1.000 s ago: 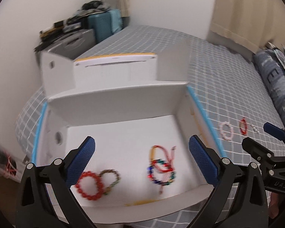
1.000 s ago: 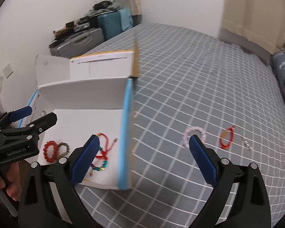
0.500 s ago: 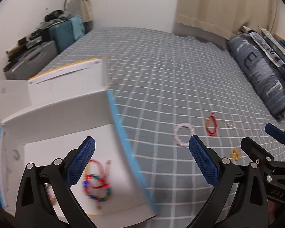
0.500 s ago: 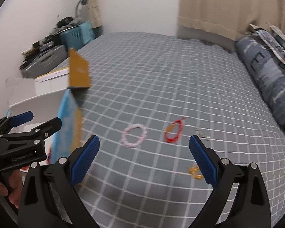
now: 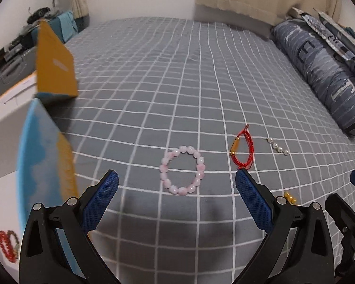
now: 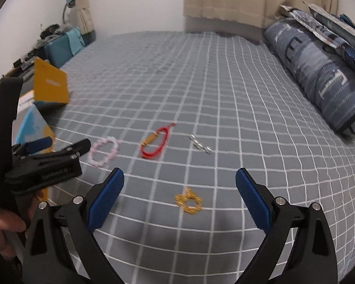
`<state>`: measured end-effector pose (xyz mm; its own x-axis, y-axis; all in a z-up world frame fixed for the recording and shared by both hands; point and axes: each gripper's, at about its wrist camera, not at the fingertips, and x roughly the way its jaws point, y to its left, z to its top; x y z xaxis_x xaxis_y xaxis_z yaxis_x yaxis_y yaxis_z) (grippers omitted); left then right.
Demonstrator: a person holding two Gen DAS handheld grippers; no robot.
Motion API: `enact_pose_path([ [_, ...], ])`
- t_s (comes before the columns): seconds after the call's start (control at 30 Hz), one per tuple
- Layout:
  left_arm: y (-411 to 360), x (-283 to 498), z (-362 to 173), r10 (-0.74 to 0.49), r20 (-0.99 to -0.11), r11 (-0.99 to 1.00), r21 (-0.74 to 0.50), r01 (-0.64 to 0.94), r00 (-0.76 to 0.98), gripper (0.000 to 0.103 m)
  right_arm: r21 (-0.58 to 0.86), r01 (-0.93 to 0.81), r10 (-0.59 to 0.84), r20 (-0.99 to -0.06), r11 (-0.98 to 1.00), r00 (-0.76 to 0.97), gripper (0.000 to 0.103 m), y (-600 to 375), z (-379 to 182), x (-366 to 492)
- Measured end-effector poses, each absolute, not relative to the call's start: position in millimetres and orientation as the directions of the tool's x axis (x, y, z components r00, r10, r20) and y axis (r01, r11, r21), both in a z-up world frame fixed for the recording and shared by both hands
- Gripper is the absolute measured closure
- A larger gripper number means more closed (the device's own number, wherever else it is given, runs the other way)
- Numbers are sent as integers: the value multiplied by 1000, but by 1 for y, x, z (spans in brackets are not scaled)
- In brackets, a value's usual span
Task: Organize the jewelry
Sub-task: 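Withdraw both open tools from the box toward the remaining bracelets on the bed, then grasp the amber bead bracelet with the right tool while the left tool grasps the pink-white bead bracelet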
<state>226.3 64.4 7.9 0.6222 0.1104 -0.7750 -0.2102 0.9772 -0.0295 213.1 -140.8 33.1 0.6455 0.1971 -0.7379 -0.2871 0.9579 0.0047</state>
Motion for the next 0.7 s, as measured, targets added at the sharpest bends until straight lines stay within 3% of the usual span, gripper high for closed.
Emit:
enact_pose_path([
  [0.3, 59, 251, -25, 127, -770, 979, -3, -202, 626, 6, -6, -279, 178, -757, 960, 628, 12, -153, -8, 223],
  [0.7, 71, 270, -66, 124, -800, 972, -21, -234, 587, 6, -18, -272, 139, -826, 962, 546, 32, -151, -59, 244],
])
